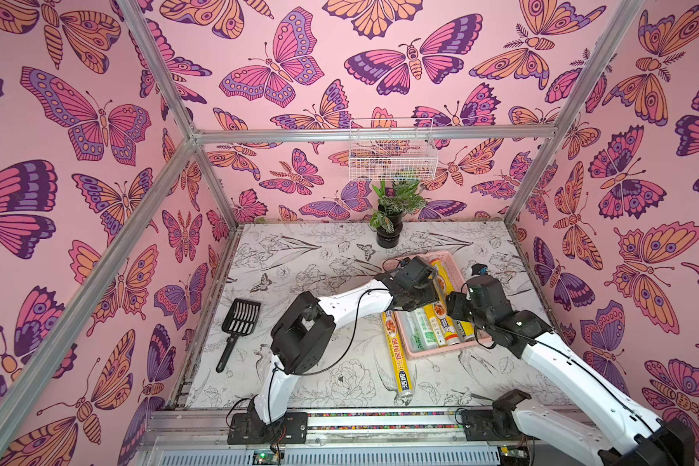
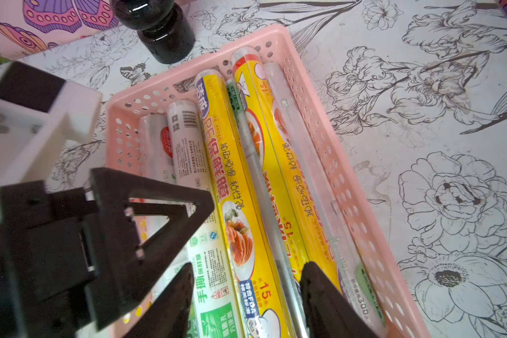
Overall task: Put the plastic wrap into the basket
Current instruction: Place the plastic wrap in the basket, then pick up the plastic wrap from the center of the board.
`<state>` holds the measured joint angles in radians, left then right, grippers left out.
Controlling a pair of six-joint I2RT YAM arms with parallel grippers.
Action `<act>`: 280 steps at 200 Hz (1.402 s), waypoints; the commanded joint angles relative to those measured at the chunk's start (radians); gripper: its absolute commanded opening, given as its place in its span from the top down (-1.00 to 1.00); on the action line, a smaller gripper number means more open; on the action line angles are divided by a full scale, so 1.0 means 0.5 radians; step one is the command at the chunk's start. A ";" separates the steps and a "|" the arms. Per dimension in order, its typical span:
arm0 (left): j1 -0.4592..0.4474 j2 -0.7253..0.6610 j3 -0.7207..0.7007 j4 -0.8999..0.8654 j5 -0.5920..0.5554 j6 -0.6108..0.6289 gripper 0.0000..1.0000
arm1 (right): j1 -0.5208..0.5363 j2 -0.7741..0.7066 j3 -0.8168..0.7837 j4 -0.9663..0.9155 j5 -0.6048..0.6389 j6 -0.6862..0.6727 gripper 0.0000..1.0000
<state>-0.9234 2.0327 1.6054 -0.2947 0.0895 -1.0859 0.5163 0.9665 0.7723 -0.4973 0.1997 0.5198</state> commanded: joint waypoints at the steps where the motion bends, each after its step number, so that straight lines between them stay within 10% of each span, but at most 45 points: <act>1: -0.002 -0.212 -0.167 -0.051 -0.263 0.152 -0.19 | -0.014 -0.060 -0.001 0.041 -0.184 -0.033 -0.23; 35: 0.003 -0.488 -0.409 -0.053 -0.554 0.273 -0.16 | 0.013 -0.024 0.013 0.127 -0.536 -0.006 -0.14; 79: 0.007 -0.814 -0.833 -0.037 -0.762 0.237 -0.06 | 0.252 0.117 0.076 0.132 -0.382 0.012 -0.13; 172: -0.002 -0.765 -1.176 0.111 -0.183 0.107 -0.20 | 0.291 0.305 0.173 0.203 -0.323 0.023 -0.14; 280: 0.015 -0.475 -1.126 0.140 -0.020 -0.107 -0.26 | 0.354 0.399 0.155 0.207 -0.551 -0.045 -0.15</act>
<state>-0.9230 1.7618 1.0306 -0.2283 0.0589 -1.1053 0.6701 1.1366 0.8314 -0.3977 -0.0265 0.5213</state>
